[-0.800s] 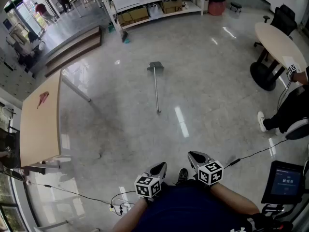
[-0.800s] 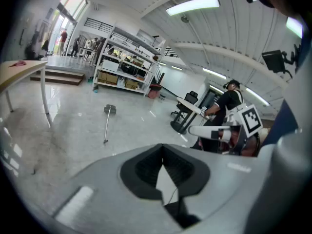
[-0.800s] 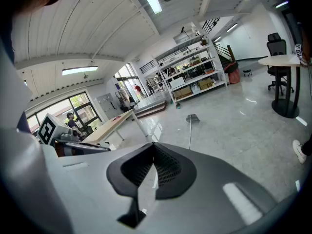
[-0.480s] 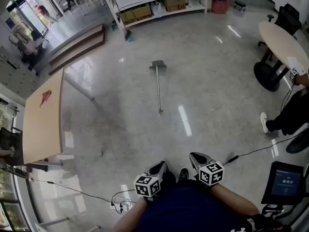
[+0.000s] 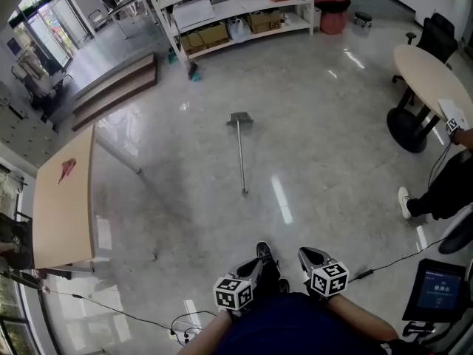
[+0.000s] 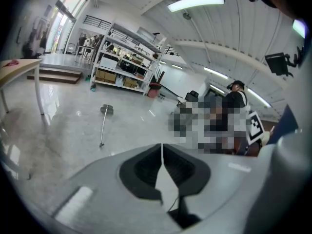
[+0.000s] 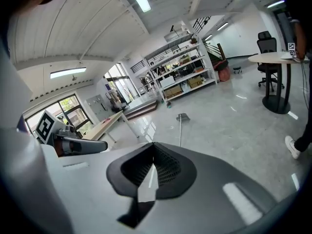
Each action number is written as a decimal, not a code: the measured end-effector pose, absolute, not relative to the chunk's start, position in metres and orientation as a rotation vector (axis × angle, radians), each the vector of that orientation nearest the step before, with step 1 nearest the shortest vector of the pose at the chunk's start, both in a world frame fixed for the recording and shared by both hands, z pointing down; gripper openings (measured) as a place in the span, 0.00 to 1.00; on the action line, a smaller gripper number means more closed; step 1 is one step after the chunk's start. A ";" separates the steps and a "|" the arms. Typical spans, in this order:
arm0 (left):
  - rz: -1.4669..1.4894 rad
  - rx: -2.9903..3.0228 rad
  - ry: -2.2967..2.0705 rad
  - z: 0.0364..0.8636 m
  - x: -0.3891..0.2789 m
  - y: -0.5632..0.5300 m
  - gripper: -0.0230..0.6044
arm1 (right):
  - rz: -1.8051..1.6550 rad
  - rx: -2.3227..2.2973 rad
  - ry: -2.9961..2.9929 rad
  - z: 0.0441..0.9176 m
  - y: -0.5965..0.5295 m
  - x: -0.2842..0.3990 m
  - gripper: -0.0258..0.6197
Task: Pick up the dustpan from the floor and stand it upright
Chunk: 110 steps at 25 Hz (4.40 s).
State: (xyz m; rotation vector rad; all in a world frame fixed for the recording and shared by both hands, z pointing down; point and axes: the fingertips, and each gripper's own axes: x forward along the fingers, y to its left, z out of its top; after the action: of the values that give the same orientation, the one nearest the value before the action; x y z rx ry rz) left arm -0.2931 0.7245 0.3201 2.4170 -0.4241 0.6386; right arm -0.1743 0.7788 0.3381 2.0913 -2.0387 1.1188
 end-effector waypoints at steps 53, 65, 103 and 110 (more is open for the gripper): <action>0.487 2.244 -0.761 0.315 0.000 0.452 0.13 | 0.951 1.788 -2.185 0.318 0.481 0.166 0.06; 0.503 2.239 -0.674 0.334 0.047 0.395 0.13 | 0.991 1.816 -2.115 0.335 0.432 0.197 0.06; 0.438 1.811 -1.154 0.447 -0.063 0.188 0.18 | 0.734 0.899 -2.282 0.373 0.122 0.069 0.06; 0.430 1.661 -1.319 0.465 -0.089 0.169 0.20 | 0.765 0.780 -2.291 0.407 0.081 0.062 0.06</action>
State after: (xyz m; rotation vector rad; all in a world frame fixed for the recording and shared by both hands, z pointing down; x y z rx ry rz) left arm -0.0890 0.1689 0.4652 1.6608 -1.3194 0.4295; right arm 0.0624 0.0808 0.4070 0.7801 -2.2907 0.7650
